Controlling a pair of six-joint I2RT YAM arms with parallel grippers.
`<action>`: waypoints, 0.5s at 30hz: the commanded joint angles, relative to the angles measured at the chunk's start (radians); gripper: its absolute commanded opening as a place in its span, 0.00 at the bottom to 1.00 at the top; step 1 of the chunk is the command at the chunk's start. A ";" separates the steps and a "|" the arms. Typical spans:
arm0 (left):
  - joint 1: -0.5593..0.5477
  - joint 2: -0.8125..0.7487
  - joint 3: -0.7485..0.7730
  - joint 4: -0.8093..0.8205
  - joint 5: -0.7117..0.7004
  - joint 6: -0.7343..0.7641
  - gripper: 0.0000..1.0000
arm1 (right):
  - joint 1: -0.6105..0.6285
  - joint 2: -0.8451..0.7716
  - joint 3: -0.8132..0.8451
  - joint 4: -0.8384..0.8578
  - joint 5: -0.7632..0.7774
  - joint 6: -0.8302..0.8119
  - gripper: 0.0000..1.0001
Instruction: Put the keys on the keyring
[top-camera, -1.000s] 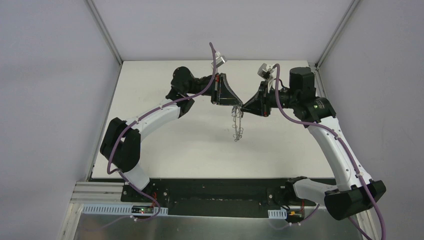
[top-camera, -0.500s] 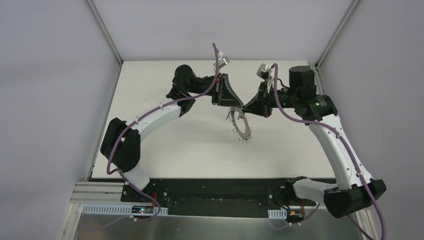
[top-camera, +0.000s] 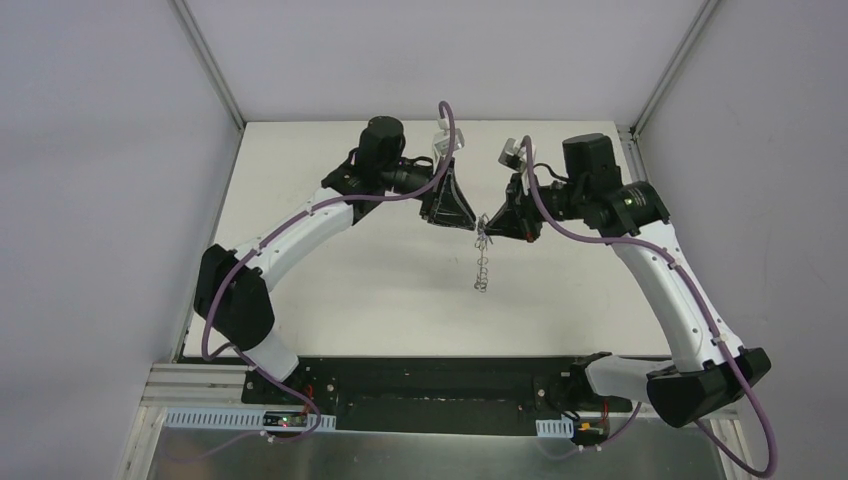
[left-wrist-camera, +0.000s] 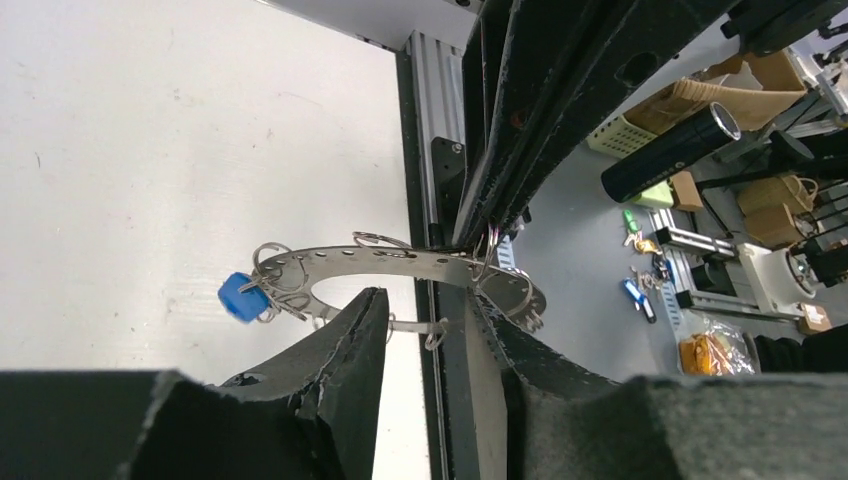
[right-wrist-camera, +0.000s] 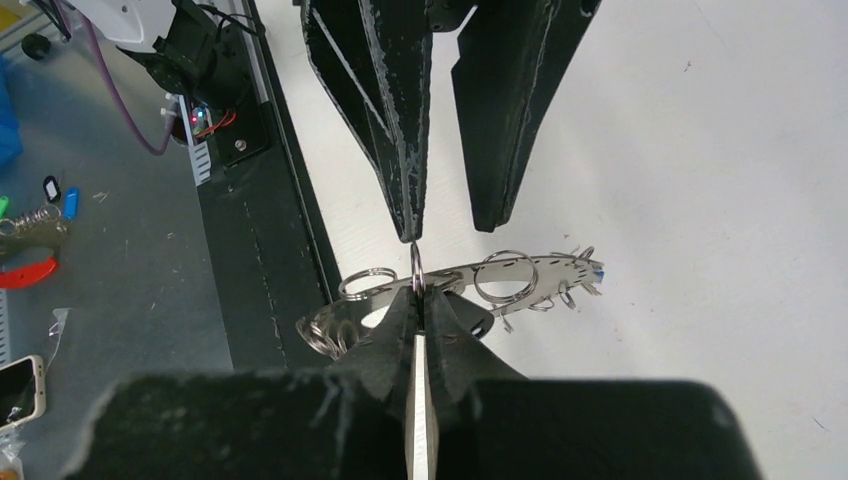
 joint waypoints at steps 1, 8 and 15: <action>-0.027 -0.067 0.052 -0.181 -0.043 0.212 0.36 | 0.036 0.014 0.054 -0.037 0.016 -0.039 0.00; -0.051 -0.089 0.075 -0.290 -0.077 0.358 0.41 | 0.065 0.040 0.069 -0.068 0.048 -0.038 0.00; -0.084 -0.107 0.122 -0.434 -0.109 0.530 0.44 | 0.078 0.066 0.052 -0.072 0.031 -0.021 0.00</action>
